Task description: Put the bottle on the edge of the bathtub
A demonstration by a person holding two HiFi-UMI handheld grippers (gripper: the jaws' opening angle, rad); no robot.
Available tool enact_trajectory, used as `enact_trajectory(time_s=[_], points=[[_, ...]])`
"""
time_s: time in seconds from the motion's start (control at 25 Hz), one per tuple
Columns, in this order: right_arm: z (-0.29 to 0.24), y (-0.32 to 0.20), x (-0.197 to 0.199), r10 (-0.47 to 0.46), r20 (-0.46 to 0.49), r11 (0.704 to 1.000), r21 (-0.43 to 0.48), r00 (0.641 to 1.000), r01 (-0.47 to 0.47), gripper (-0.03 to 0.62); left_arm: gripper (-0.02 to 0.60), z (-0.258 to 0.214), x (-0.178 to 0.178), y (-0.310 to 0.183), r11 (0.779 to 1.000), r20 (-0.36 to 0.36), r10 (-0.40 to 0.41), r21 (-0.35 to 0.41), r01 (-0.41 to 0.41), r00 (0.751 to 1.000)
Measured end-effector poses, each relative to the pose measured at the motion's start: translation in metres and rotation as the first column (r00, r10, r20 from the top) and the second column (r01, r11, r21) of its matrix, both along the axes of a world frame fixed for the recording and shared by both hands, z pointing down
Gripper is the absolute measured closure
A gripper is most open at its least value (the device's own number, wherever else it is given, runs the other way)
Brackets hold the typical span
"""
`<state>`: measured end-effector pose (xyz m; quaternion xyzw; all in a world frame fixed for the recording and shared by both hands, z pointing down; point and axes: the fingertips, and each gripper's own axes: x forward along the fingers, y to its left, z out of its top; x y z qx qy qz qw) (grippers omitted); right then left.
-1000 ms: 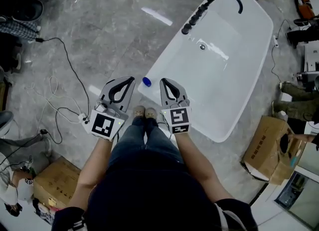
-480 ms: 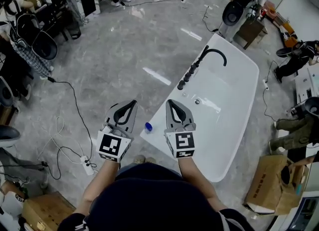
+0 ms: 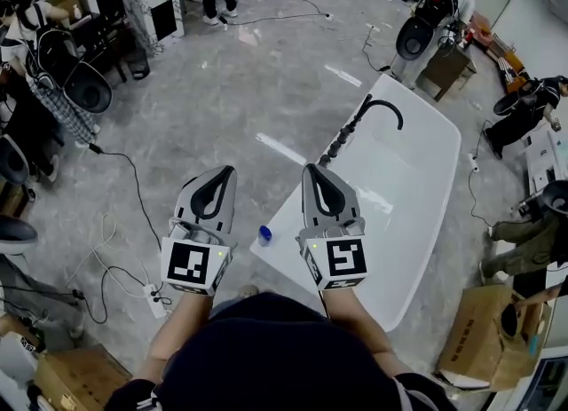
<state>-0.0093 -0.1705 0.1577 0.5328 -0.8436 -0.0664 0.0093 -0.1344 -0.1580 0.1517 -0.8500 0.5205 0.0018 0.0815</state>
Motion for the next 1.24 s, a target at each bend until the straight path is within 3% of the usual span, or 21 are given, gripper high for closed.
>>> enact_trajectory(time_s=[0.6,1.24], points=[[-0.001,0.012,-0.006,-0.034,-0.006,0.999,-0.01,0.999,0.034,0.567,0.558,0.002,0.003,0.009,1.0,0.015,-0.006,-0.013,0.006,1.0],[0.009,0.039,0.006,-0.069,0.018,0.998,0.011,0.997,0.068,0.568,0.558,0.006,0.021,0.04,0.999,0.008,-0.019,0.025,0.019,1.0]])
